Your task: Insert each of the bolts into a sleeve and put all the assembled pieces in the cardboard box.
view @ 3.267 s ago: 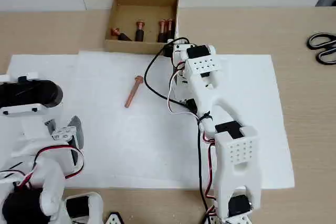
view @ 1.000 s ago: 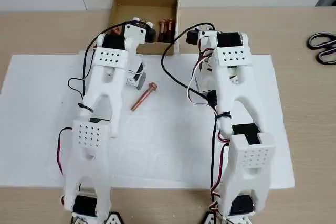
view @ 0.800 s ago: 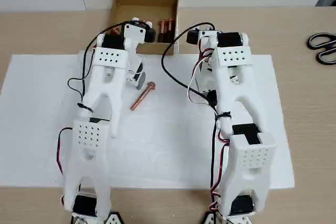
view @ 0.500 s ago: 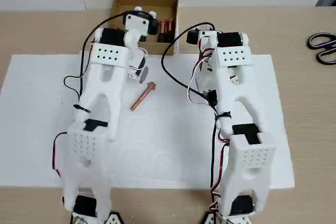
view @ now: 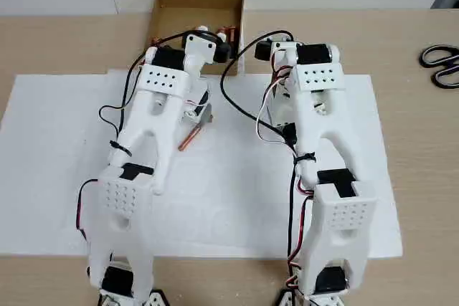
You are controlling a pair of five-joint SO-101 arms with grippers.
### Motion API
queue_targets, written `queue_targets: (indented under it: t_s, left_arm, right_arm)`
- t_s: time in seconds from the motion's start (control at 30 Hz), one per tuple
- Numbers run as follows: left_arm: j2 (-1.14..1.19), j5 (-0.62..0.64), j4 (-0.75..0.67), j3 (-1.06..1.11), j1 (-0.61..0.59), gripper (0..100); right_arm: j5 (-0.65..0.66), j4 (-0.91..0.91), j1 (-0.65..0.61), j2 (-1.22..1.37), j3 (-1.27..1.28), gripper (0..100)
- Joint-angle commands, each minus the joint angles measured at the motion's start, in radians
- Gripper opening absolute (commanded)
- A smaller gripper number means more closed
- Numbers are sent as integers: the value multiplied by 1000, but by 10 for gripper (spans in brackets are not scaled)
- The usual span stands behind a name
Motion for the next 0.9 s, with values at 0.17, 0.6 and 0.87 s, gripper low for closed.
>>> queue_targets:
  t_s: [0.17,0.6,0.87]
  left_arm:
    - [-3,2,-21,-1,9,148]
    - [103,37,-69,-5,6,148]
    - [107,75,-60,-65,28,114]
  right_arm:
    - [5,12,2,-71,-3,4]
    - [3,10,2,-71,-2,4]
    - [3,10,2,-71,0,4]
